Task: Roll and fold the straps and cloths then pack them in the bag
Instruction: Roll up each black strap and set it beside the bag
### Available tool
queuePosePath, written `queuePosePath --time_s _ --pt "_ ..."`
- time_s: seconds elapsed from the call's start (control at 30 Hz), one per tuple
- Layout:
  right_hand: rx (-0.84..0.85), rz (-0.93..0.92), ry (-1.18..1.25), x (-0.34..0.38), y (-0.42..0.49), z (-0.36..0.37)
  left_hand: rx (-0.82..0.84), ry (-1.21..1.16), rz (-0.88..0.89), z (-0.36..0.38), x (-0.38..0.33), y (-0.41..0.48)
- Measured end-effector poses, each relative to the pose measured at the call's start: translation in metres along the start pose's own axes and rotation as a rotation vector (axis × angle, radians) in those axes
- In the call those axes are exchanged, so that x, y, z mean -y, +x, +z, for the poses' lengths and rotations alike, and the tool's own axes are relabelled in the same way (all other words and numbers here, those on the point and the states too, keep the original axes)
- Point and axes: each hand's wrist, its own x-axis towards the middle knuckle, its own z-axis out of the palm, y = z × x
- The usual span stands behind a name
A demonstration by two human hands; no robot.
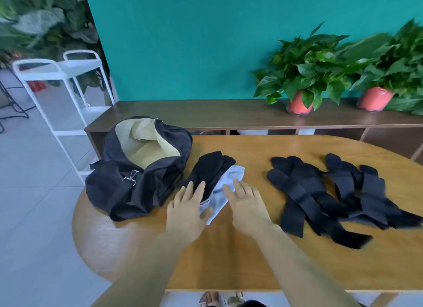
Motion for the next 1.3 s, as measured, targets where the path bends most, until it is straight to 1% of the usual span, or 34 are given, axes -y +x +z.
queuePosePath --time_s 0.07,0.13,0.23,0.3,0.47,0.57,0.8,0.93,1.0,1.17,1.3 --pt "0.01 -0.013 -0.043 0.0 0.023 0.001 0.029 0.056 -0.009 0.009 0.002 0.013" --pt "0.019 -0.082 -0.103 0.0 0.045 0.006 0.082 0.123 -0.021 0.02 0.006 0.025" --pt "0.139 -0.135 -0.091 -0.008 0.068 0.023 0.171 0.2 0.015 0.035 0.013 0.042" --pt "0.178 -0.092 0.009 -0.019 0.078 0.032 0.174 0.23 0.062 0.041 0.018 0.057" --pt "0.155 0.041 0.134 -0.04 0.114 0.048 0.175 0.249 0.138 0.044 0.016 0.118" --pt "0.156 0.089 0.158 -0.045 0.139 0.049 0.155 0.288 0.148 0.044 0.022 0.151" --pt "0.126 0.099 0.104 -0.046 0.177 0.048 0.122 0.304 0.126 0.038 0.03 0.191" --pt "0.148 0.105 0.098 -0.042 0.178 0.046 0.105 0.393 0.136 0.035 0.03 0.189" --pt "0.163 0.101 0.139 -0.04 0.171 0.04 0.075 0.388 0.14 0.033 0.031 0.181" --pt "0.079 0.083 0.247 -0.034 0.13 0.013 -0.017 0.337 0.16 0.016 0.03 0.144" --pt "-0.008 0.099 0.249 -0.032 0.072 0.0 -0.072 0.276 0.188 0.006 0.017 0.104"
